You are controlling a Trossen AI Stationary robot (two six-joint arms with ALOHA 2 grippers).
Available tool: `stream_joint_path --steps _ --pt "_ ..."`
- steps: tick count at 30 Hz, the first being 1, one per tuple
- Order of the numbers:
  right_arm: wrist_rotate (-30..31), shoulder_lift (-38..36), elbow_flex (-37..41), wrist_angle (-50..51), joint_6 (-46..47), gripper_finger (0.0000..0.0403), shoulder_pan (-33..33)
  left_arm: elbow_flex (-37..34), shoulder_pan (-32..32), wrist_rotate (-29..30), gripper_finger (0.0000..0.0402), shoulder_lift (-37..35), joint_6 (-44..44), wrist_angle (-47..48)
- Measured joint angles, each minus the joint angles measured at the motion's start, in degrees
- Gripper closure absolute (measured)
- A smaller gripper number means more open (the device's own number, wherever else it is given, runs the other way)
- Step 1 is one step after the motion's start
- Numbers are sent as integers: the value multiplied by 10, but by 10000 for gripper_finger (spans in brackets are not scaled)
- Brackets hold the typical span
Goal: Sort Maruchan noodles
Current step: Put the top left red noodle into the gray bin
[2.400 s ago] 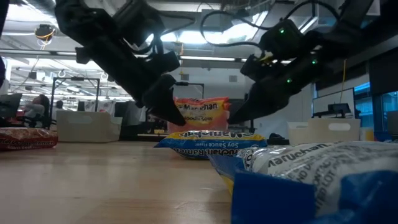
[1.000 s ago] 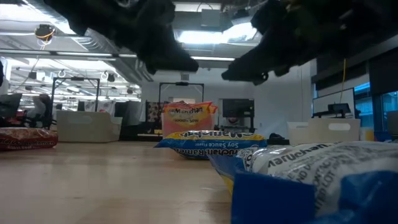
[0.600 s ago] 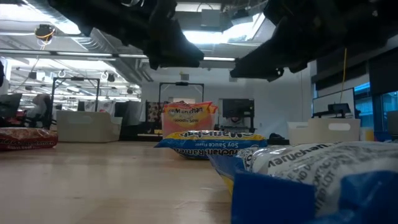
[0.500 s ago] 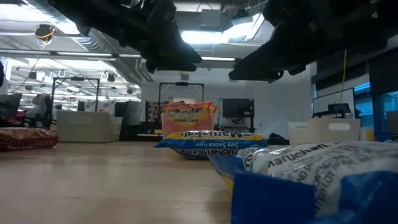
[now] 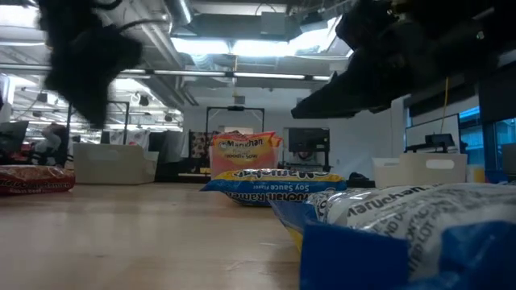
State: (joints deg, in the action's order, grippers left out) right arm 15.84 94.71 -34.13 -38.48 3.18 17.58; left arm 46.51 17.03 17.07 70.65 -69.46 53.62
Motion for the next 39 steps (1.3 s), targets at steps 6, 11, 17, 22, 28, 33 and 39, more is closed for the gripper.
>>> stream_joint_path --steps 6,11,17,22,28,33,39 --pt "3 9 0 9 -1 226 0 -40 8 -65 252 34 -101 75" --pt "2 9 0 7 -1 226 0 -61 -6 -72 253 74 -92 70" --pt "2 9 0 6 -1 226 0 -58 -21 -67 252 93 -28 7" --pt "2 9 0 4 -1 226 0 -43 -16 -63 253 94 -9 -26" --pt "2 9 0 2 -1 226 0 -36 -6 -80 253 95 52 -147" --pt "2 9 0 3 -1 226 0 -37 -4 -105 253 96 98 -263" --pt "2 9 0 4 0 226 0 9 -16 -147 253 76 156 -204"
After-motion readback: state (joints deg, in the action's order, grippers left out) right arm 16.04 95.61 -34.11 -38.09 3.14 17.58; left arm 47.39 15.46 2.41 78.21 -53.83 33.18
